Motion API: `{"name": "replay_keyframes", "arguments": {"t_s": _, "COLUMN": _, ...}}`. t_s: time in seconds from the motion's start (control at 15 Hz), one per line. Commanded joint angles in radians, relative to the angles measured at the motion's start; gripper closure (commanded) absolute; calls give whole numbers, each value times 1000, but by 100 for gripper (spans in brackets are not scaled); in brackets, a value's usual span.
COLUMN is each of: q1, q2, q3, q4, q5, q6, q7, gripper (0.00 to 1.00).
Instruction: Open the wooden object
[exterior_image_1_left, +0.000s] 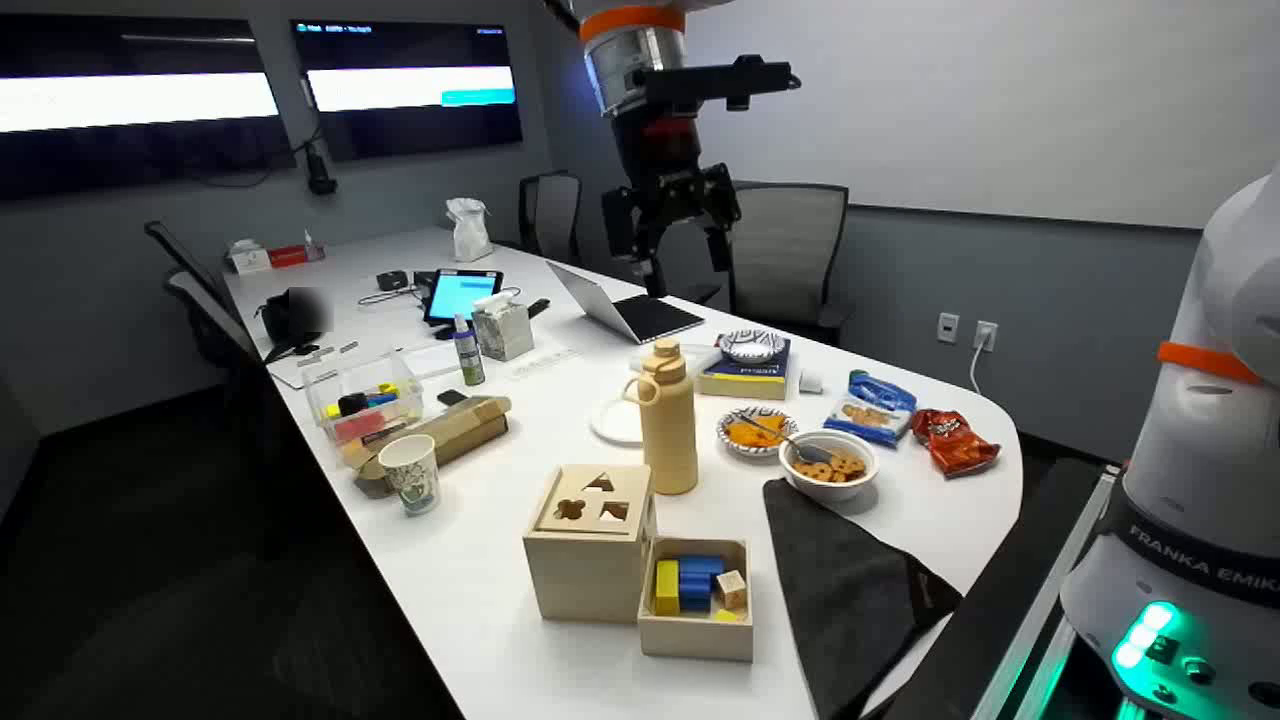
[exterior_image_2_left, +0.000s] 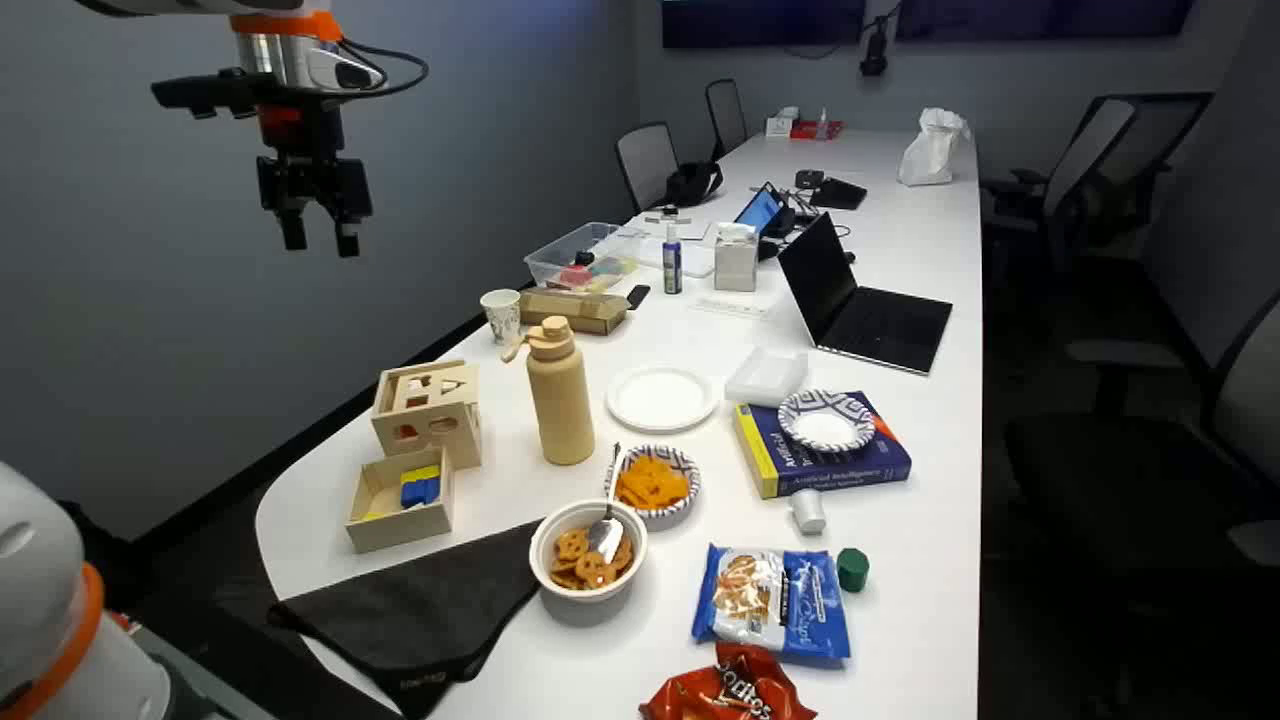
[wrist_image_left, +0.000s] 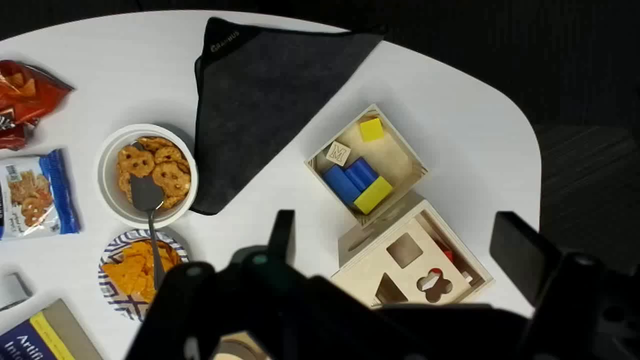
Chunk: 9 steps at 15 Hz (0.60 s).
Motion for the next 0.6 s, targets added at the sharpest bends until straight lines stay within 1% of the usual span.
{"name": "replay_keyframes", "arguments": {"t_s": 0.0, "q1": 14, "q2": 1, "q3": -13, "q4": 1, "q5": -3, "q6": -1, "q7": 2, "gripper": 0}}
{"name": "replay_keyframes", "arguments": {"t_s": 0.27, "q1": 9, "q2": 69, "q3": -9, "q4": 8, "q5": -9, "q6": 64, "q7": 59, "gripper": 0}}
{"name": "replay_keyframes", "arguments": {"t_s": 0.53, "q1": 25, "q2": 146, "q3": -4, "q4": -7, "q5": 12, "q6": 190, "q7": 131, "gripper": 0}}
